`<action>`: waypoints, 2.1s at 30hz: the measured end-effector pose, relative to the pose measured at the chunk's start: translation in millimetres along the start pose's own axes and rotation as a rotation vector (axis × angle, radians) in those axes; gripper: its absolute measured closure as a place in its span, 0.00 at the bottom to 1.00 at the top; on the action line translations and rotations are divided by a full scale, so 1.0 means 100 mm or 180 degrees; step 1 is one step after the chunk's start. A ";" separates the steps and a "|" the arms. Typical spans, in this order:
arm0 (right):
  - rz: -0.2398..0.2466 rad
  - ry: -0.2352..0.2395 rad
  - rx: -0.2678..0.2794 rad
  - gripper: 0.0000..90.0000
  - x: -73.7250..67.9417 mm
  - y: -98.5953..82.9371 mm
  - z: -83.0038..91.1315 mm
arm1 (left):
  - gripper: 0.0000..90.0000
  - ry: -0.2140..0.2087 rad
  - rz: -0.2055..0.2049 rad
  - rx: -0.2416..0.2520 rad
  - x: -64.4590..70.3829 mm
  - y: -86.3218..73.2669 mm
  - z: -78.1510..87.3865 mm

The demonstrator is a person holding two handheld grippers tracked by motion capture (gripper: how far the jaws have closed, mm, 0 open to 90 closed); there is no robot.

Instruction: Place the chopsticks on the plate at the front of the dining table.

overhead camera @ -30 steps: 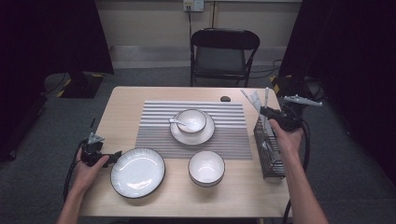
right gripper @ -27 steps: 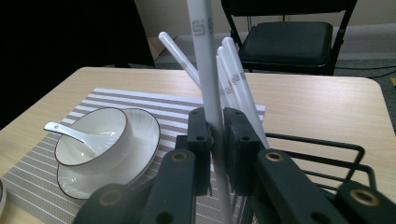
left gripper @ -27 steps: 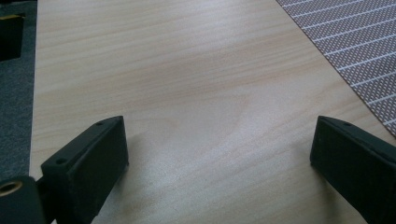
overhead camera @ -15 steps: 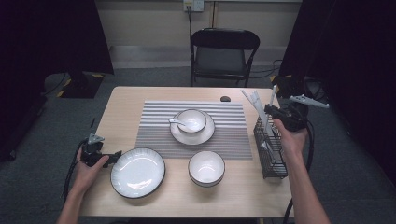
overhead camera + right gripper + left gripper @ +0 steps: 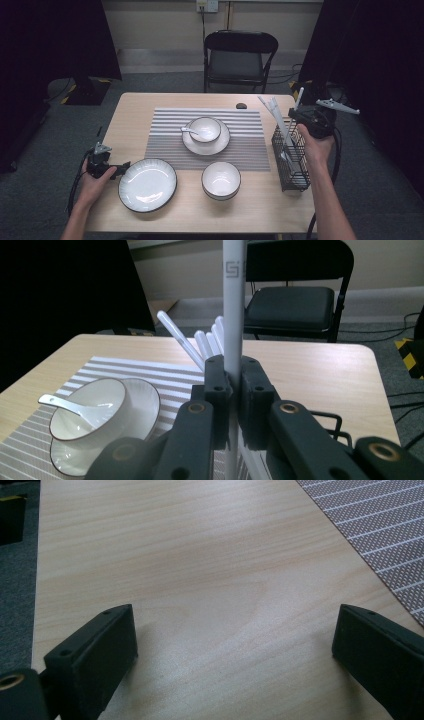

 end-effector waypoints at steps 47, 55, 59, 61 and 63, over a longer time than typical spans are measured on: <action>0.0197 -0.0042 0.0346 0.95 -0.17 0.71 0.19 | 0.04 -0.0001 0.0001 -0.0001 0.00 0.00 0.00; 0.0235 0.0067 0.0425 0.95 -0.27 0.85 0.23 | 0.04 -0.0001 0.0001 -0.0001 0.00 0.00 0.00; 0.0237 0.0165 0.0444 0.95 -0.33 0.88 0.23 | 0.04 -0.0003 0.0004 0.0000 0.00 0.00 0.00; 0.0247 0.0205 0.0444 0.95 -0.36 0.88 0.21 | 0.04 -0.0002 0.0003 -0.0007 0.00 0.00 0.00; 0.0232 0.0243 0.0442 0.95 -0.39 0.87 0.19 | 0.04 0.0007 0.0007 0.0000 0.00 0.00 0.00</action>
Point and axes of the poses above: each handheld gripper's, and its own axes: z roughly backward along the jaws, y roughly out of its top, x roughly to its right, the point moved 3 cm from there along -z, roughly forward along the jaws, and after that the axes turned 4 degrees about z, right-handed, at the moved point
